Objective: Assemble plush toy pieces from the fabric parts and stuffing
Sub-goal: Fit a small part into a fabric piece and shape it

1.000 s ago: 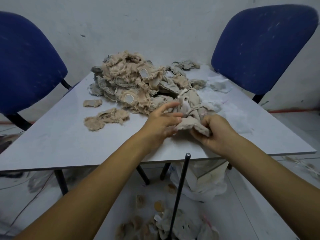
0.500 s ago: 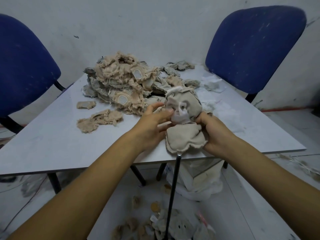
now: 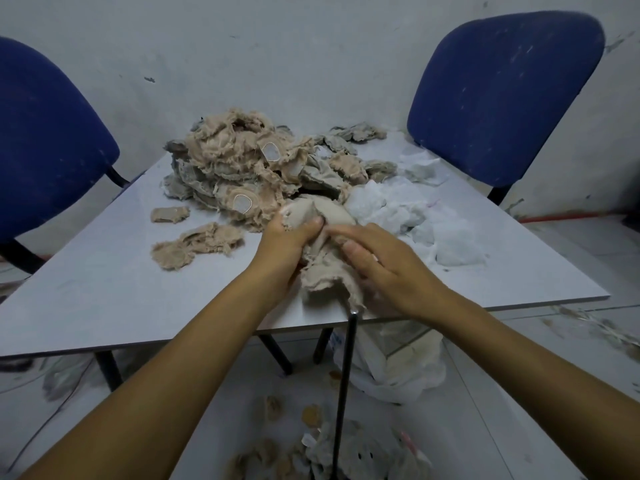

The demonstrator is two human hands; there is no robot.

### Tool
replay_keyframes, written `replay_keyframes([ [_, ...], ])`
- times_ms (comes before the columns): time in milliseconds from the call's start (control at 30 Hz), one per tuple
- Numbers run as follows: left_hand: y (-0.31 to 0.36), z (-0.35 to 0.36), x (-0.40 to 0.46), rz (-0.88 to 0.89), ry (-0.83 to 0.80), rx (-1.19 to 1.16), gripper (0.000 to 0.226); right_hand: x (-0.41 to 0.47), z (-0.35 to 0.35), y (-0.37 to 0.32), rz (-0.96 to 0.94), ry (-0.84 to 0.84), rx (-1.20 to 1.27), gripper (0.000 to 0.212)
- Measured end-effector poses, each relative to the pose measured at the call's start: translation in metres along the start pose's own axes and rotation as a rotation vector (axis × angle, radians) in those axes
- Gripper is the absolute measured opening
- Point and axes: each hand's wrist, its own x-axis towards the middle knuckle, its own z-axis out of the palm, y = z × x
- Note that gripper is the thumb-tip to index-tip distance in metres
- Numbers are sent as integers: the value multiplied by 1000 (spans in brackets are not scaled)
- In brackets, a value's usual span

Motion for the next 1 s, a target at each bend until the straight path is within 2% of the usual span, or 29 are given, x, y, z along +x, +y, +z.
replay_keyframes([
  [67,-1,-2,0,65,1,114,28,3,-6,4,-28,34,-107,40],
  [200,1,-5,-1,171,-36,268,29,-1,-1,5,17,-120,-407,46],
  [400,9,-11,8,259,60,416,35,0,-1,4,27,-90,-532,38],
  [467,10,-15,8,302,-5,636,37,0,-2,1,16,-69,-501,29],
  [533,6,-15,3,419,-94,950,39,1,-2,-1,28,-11,-464,20],
  [600,4,-14,-2,528,-181,1089,32,3,-4,0,66,32,-417,18],
  [667,4,-13,-7,513,-316,1089,32,4,-7,1,114,50,-362,16],
  [733,4,-14,-7,425,-404,1113,39,6,-9,3,154,55,-308,14],
  [800,4,-16,-7,378,-439,1172,29,7,-8,3,173,51,-236,12],
  [867,2,-17,-6,345,-464,1124,13,6,-6,2,173,-1,-151,10],
  [900,1,-17,-5,341,-468,1088,10,6,-5,2,182,-58,-113,12],
  [1000,-1,-19,-5,308,-415,979,14,-2,0,4,231,-249,-115,39],
])
